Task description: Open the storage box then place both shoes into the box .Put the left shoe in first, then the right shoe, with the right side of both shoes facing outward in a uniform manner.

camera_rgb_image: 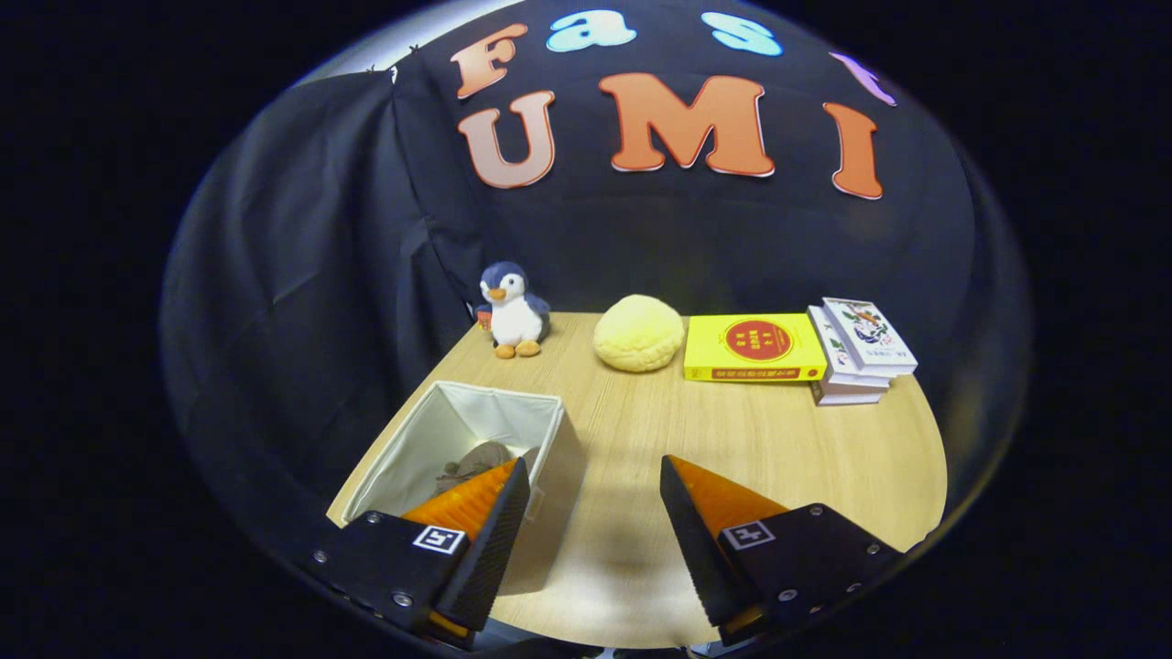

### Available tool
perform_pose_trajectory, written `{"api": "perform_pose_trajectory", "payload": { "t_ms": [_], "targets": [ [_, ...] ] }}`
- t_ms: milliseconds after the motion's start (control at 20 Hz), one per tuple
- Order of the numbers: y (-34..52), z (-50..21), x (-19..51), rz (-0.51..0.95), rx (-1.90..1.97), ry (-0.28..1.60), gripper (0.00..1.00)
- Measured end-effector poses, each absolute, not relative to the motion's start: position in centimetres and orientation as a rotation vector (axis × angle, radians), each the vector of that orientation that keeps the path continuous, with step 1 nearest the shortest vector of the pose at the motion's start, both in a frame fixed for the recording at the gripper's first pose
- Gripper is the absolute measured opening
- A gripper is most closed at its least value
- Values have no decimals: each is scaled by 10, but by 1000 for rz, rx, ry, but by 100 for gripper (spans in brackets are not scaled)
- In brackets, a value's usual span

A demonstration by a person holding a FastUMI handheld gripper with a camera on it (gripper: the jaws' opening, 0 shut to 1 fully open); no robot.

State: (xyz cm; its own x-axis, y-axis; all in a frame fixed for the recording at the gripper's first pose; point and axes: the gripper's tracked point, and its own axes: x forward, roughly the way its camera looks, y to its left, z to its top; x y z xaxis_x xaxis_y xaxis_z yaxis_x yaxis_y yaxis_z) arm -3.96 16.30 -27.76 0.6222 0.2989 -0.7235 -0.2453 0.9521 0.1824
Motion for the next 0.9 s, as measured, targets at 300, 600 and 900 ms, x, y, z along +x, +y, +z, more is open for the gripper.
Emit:
{"api": "perform_pose_trajectory", "payload": {
  "t_ms": [300, 600, 900],
  "targets": [
    [93, -201, -11, 253, 35, 550, 92],
    [32, -126, -3, 194, 21, 313, 93],
    [-5, -67, -9, 142, 14, 157, 94]
  ]
}}
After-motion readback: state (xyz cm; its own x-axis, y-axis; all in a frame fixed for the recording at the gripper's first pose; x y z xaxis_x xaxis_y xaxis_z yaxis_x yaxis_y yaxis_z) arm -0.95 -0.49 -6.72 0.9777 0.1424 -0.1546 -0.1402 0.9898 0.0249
